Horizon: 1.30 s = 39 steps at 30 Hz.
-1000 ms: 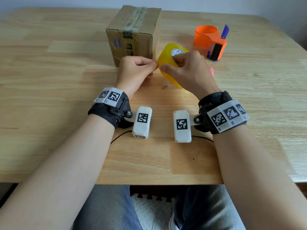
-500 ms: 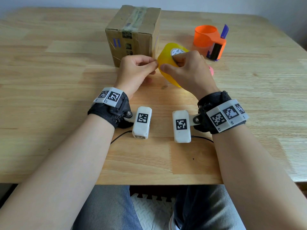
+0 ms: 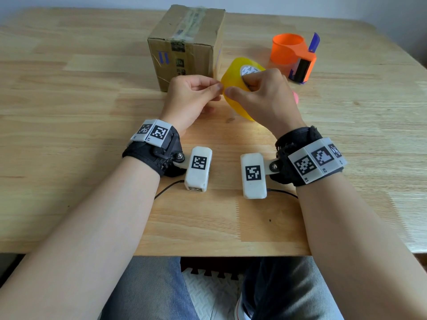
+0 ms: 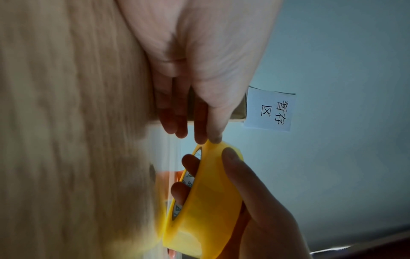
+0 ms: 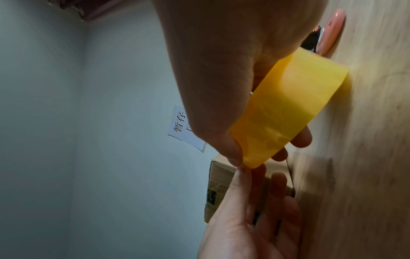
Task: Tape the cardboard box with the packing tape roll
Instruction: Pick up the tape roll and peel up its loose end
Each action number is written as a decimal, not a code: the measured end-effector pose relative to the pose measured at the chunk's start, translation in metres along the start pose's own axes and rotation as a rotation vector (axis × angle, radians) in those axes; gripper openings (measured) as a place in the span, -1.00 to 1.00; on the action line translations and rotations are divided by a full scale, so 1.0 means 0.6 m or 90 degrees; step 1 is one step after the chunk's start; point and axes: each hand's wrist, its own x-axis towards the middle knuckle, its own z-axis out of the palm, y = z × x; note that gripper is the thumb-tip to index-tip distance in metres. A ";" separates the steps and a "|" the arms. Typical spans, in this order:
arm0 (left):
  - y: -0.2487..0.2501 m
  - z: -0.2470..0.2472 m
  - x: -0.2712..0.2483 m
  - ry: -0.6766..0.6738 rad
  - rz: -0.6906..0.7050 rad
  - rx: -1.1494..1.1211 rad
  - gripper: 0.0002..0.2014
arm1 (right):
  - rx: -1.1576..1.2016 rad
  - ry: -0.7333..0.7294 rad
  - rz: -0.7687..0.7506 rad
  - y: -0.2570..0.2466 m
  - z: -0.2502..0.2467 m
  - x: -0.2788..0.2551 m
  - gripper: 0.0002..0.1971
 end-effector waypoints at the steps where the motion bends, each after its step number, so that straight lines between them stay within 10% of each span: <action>1: 0.000 0.000 0.000 -0.001 0.001 -0.001 -0.98 | 0.004 0.001 0.001 0.000 0.000 0.000 -0.52; 39: 0.004 0.004 -0.008 0.023 -0.001 0.011 -0.96 | -0.008 -0.002 -0.004 0.007 0.003 0.003 -0.52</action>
